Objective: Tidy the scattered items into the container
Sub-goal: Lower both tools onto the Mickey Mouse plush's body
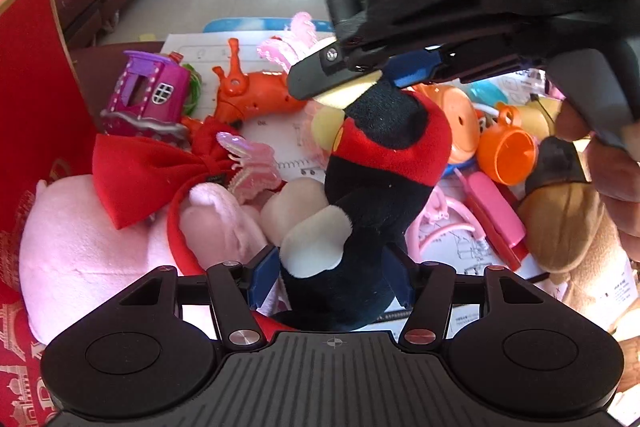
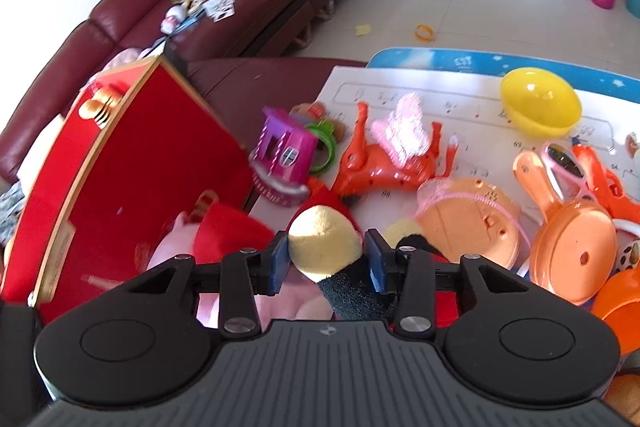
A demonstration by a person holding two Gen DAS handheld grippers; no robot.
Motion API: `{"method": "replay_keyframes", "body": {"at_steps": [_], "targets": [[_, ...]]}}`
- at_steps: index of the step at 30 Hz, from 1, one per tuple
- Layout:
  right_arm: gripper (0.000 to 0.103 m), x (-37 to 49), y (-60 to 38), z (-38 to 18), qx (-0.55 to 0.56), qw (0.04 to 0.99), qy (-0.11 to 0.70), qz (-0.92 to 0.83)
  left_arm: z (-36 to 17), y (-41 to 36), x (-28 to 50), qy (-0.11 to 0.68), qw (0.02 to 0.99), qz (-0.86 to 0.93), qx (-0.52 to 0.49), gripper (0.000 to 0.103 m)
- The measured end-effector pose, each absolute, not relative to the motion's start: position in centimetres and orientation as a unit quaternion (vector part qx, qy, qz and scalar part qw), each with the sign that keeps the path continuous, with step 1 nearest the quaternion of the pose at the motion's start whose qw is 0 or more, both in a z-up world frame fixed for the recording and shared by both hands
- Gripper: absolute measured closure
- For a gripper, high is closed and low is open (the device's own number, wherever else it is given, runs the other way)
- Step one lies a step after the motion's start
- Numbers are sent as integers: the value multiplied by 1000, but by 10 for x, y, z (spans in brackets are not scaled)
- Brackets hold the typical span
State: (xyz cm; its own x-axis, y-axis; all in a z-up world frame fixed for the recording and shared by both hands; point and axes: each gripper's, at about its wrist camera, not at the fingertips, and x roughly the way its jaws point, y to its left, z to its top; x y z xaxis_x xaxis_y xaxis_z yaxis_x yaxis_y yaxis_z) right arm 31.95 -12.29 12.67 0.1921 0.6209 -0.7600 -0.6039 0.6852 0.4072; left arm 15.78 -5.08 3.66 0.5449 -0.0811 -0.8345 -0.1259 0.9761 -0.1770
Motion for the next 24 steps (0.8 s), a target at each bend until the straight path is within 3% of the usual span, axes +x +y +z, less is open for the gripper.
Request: {"method": "replay_keyframes", "body": {"at_steps": [4,17,24], "targets": [[36,301,-148,131,1,762,500,412,34,-60,147,479,871,-6,-107,33],[36,254,-276,92,105,746,562,341,40,-122,119,466,881,-74,-25,22],[36,238,-293,87,121,738,568,344,36,-127,110,469,881,-61,-30,23]]}}
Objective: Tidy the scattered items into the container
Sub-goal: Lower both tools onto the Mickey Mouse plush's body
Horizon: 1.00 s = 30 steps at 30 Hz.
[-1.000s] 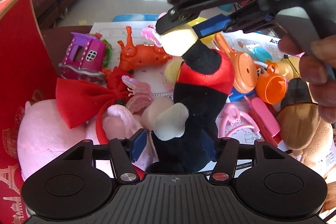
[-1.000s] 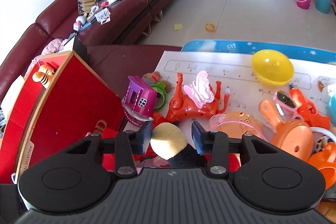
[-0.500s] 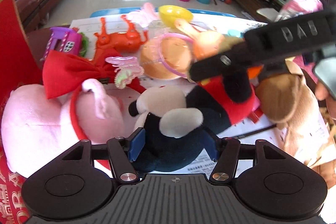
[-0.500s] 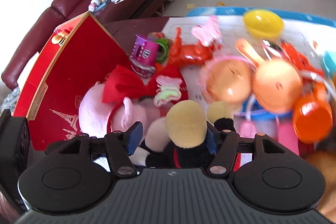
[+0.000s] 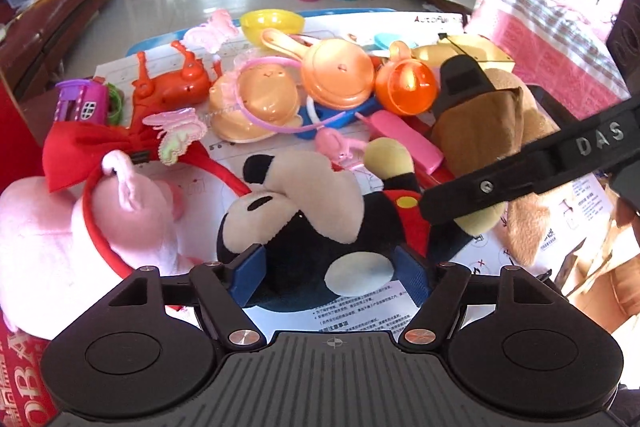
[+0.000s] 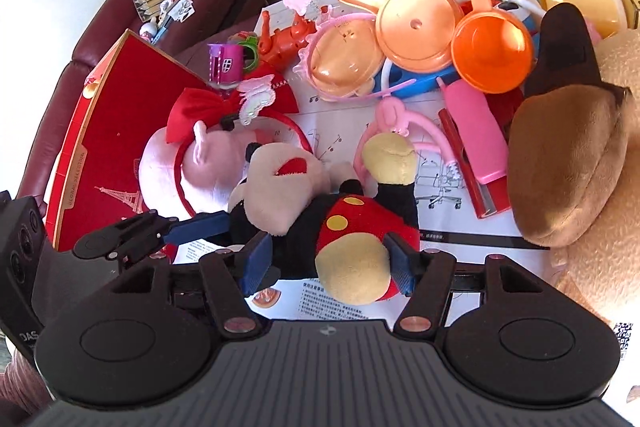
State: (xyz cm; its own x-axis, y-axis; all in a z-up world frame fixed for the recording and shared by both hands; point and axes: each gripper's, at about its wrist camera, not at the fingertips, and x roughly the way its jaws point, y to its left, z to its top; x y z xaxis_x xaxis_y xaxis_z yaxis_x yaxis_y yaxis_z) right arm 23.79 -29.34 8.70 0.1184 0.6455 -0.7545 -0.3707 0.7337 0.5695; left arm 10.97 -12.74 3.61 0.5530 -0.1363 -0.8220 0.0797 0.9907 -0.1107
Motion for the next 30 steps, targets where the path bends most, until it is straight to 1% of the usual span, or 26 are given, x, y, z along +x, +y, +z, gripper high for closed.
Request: {"method": "replay_keyframes", "body": {"at_steps": [4,9,15,19,21,25,30], "targets": [[36,233,-290,93,122,734,560,365,35,-107,105,472,879,-36,-64,22],[36,228,-289,93,119,729,561,374,28,-94,90,478,876,-14,-66,21],[34,230,-296,101,121,745,547,361,23,-81,85,478,874,9,-83,21],[34,228,-294,96,109,751,551,347,22,-75,86,478,875,32,-76,21],[34,227,-292,92,101,752,554,343,19,-73,87,484,871,46,-66,24],[34,228,-290,86,85,758,559,325,17,-69,90,489,868,46,-73,25],[34,234,-283,93,84,769,546,323,15,-78,96,488,870,34,-61,25]]}}
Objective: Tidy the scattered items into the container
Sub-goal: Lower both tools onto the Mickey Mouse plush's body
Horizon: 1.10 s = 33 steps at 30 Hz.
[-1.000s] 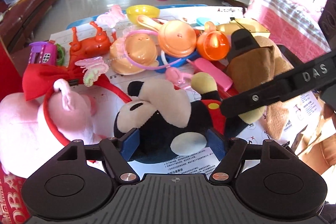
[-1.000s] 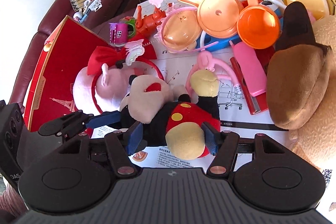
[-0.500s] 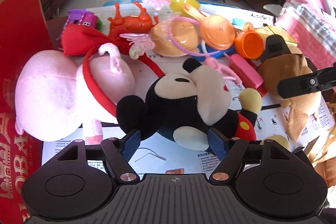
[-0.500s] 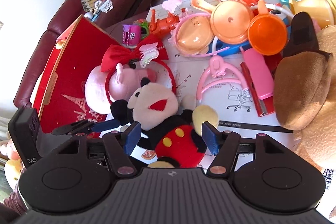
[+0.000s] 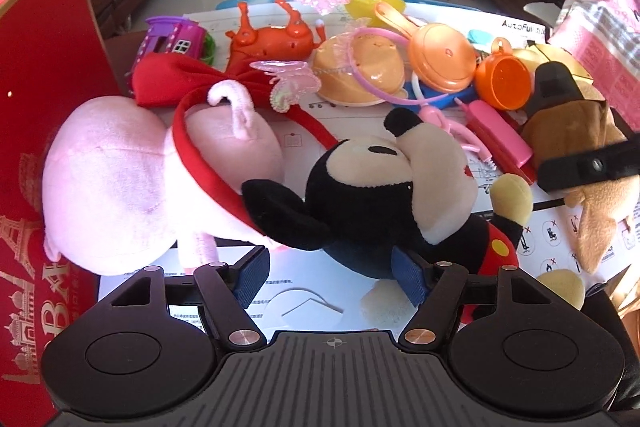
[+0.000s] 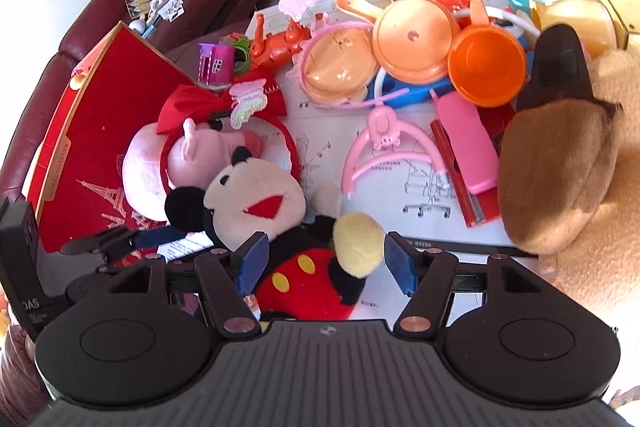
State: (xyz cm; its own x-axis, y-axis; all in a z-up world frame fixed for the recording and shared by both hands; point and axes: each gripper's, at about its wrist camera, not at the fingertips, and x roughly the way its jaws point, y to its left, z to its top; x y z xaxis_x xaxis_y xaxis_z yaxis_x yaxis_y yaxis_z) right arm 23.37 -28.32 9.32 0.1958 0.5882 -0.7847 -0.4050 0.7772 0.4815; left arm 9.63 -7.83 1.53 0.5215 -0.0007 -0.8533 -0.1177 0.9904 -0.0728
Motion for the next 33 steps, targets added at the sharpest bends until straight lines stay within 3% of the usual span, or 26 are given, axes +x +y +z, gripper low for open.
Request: {"method": "replay_keyframes", "body": {"at_steps": [10,12,24,28,33], "targets": [[39,226,-252,71,10,764,551,336,11,-91,106,491,869,24,-47,25],[45,221,-254,65,28,742,569,352,12,-96,113,488,872,15,-49,26],[43,217,-268,67,60,744,572,341,4,-92,130,476,879,20,2,29],[43,223,-260,74,53,760,555,335,-1,-88,127,480,876,31,29,43],[43,244,-248,85,64,770,541,333,-7,-80,131,493,869,35,15,50]]}}
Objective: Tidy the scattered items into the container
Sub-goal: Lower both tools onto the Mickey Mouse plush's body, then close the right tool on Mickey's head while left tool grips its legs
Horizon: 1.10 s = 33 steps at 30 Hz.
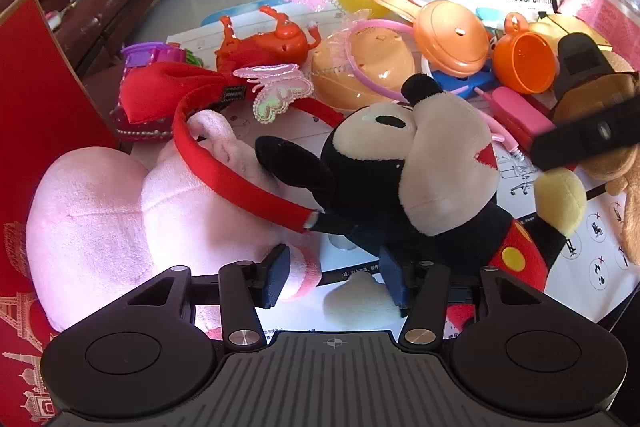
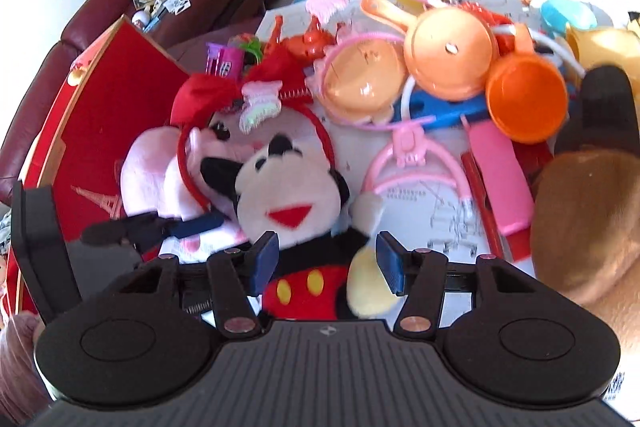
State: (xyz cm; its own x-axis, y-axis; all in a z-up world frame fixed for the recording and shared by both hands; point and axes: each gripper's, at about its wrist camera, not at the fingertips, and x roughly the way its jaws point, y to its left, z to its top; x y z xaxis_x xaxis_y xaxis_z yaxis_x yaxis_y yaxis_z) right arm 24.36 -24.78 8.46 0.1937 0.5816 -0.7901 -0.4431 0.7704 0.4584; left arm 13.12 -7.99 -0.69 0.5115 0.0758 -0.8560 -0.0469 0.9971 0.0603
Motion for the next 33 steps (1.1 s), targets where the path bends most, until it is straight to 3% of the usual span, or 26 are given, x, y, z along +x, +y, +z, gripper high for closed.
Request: {"method": "replay_keyframes", "body": {"at_steps": [3,8,10,13,21,33], "targets": [[45,258,-232,88,66,772,535,336,-9,-81,134,493,869,33,21,43],[47,273,-201,85,57,774,527,347,-11,-78,136,495,868,29,14,43],[57,279,-192,79,56,774,529,344,-11,-79,139,496,868,28,16,43],[63,280,-188,70,55,778,526,339,-14,-83,145,498,866,29,25,44],[67,268,-226,76,68,805,502,309,-17,-102,166,505,861,18,51,44],[74,253,-248,76,76,816,504,274,35,-113,126,505,862,-34,-17,23]]}}
